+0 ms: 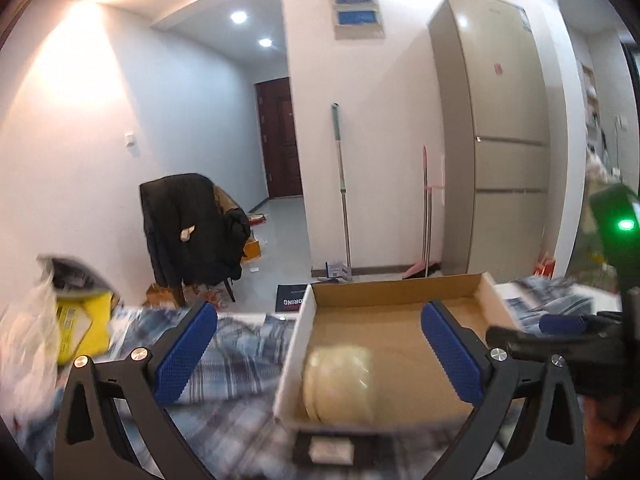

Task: Organize rigid objects
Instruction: 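Withdraw the left tool and move the right tool toward the white remote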

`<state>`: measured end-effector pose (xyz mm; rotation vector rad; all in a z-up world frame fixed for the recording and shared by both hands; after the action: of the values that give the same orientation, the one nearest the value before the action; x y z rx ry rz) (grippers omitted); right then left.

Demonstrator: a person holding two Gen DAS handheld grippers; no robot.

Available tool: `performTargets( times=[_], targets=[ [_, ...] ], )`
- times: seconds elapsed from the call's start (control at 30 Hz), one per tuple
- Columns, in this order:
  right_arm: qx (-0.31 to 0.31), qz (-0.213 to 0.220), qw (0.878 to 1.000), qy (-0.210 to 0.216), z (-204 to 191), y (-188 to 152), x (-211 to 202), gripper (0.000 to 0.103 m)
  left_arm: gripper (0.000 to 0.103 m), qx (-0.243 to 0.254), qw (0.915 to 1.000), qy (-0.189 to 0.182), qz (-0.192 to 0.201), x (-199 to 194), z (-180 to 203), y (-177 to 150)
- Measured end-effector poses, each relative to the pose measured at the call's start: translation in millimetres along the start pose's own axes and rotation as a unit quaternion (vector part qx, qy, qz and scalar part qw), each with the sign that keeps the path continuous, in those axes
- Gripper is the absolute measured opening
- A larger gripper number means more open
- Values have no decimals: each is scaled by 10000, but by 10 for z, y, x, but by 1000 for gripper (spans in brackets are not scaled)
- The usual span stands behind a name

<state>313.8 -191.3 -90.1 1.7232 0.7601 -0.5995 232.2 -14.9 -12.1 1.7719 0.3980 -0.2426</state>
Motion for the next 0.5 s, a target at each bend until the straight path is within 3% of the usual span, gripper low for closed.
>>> performTargets(
  times=[0.1, 0.23, 0.33, 0.43, 0.5],
  targets=[
    [20, 400, 9991, -133, 126, -32, -319, 70, 103, -297, 9988, -378, -104, -406, 161, -129],
    [-5, 584, 9982, -113, 270, -130, -678, 74, 103, 8, 9978, -610, 263, -918, 448, -237],
    [-169, 766, 9966, -254, 309, -227, -906, 74, 103, 218, 9925, -1206, 33, -1105, 596, -334],
    [-549, 1126, 9915, -355, 274, -360, -1169, 74, 103, 268, 9933, -1026, 454, -1332, 625, -447],
    [-764, 1316, 9876, -397, 228, -431, -1290, 74, 103, 310, 9930, -1030, 484, -1384, 651, -457]
  ],
)
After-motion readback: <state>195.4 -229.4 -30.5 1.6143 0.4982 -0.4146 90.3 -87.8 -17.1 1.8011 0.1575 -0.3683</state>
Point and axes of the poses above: each gripper's, at about its wrist camera, not at the fingertips, and x roughly the way its jaws point, z to its right, y to its top, the point moved 3 cm from there along x, roughly the way its jaws point, and after that the axes turned 10 degrees about x, right-handed, at the moved point
